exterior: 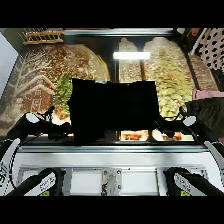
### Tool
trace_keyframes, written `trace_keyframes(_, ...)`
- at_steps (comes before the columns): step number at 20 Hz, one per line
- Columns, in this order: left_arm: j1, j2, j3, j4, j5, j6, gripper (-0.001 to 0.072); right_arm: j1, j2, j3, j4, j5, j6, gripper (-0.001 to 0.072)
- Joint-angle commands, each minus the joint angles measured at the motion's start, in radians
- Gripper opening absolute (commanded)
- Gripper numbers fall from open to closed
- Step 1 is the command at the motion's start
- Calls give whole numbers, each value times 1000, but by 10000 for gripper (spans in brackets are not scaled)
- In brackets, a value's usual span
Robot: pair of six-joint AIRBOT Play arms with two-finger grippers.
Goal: Fold the clothes and pants, and hang the long-sleeved shirts on hangers.
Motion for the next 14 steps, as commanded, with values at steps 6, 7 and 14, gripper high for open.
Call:
trace_keyframes(6,-133,-27,-81,-92,102,24,484,0,-1,0,1,2,-1,19)
trace_keyframes(7,-172,-27,-71,-89,128,17,482,0,-1,0,1,3,-1,19)
trace_keyframes(14,-125,107,55,-70,68,-6,9,-3,75,79,-157,166,-42,18)
